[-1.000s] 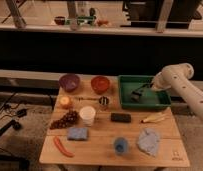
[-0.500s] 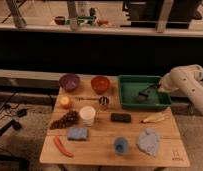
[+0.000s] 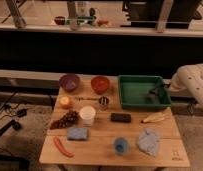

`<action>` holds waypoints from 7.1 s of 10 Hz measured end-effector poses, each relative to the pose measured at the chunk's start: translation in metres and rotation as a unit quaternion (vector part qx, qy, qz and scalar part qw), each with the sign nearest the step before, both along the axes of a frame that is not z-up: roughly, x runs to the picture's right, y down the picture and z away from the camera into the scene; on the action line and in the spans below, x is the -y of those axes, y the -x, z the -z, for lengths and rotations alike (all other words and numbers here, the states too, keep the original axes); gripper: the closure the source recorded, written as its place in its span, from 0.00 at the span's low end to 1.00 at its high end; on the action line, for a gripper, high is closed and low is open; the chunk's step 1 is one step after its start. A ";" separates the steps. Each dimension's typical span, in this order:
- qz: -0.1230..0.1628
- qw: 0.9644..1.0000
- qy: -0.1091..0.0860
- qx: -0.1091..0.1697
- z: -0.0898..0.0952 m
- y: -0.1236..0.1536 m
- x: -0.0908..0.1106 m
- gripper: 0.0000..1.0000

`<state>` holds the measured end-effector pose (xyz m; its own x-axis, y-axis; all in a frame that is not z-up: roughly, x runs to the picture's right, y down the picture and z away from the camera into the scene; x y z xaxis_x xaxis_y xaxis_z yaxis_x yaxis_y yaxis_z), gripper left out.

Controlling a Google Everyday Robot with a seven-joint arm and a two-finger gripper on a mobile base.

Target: Wipe tray with brush

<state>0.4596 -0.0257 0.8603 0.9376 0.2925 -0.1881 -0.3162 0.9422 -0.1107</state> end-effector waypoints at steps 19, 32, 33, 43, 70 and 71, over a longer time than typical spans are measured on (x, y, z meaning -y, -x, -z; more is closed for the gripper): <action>0.028 0.996 0.014 0.085 -0.022 0.104 0.003 1.00; -0.002 1.000 0.029 0.000 -0.001 0.000 -0.011 1.00; -0.002 1.000 0.030 -0.010 -0.005 -0.005 -0.008 1.00; 0.042 0.998 0.027 -0.026 -0.086 0.037 0.064 1.00; 0.042 0.998 0.038 -0.040 -0.084 0.039 0.069 1.00; 0.047 0.998 0.039 -0.035 -0.086 0.048 0.068 1.00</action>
